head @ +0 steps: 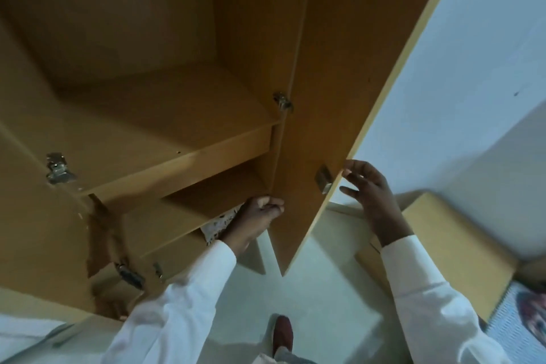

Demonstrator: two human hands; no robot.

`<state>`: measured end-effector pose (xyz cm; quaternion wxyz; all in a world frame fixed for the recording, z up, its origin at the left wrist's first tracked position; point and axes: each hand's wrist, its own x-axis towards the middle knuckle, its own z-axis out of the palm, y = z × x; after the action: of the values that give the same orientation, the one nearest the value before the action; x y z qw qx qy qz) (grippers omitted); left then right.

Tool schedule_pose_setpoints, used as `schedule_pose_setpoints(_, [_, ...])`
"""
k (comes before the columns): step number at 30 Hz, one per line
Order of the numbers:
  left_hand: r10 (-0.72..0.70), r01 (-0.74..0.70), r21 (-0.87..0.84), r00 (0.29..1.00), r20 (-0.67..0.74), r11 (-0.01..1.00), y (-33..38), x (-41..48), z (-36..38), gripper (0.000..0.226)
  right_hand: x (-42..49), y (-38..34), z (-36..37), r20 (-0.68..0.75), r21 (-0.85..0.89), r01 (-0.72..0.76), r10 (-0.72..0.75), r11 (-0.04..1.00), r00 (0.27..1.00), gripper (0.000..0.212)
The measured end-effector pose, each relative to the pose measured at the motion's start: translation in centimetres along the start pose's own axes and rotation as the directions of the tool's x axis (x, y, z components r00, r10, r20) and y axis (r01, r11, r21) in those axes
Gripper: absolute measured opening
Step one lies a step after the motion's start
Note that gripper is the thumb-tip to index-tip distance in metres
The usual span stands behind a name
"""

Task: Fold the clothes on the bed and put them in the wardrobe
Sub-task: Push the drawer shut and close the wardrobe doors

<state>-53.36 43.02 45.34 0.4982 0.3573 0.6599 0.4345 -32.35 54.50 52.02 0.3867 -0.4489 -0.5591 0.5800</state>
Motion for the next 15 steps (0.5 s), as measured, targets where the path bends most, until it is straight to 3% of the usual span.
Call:
schedule_pose_setpoints(6, [0.161, -0.162, 0.032, 0.986, 0.035, 0.986, 4.2, -0.3, 0.8, 0.023, -0.3, -0.7, 0.4, -0.047, -0.079, 0.048, -0.052, 0.996, 0.998, 0.019])
schedule_pose_setpoints(10, [0.24, -0.241, 0.066, 0.971, 0.024, 0.968, 5.9, -0.3, 1.3, 0.026, -0.1, -0.5, 0.5, -0.035, -0.054, 0.034, -0.036, 0.998, 0.999, 0.035])
schedule_pose_setpoints(15, [0.294, -0.293, 0.046, 0.956, -0.016, 0.955, 7.6, -0.6, 1.6, 0.036, -0.1, -0.5, 1.0, 0.056, -0.122, 0.052, -0.045, 0.991, 0.997, 0.025])
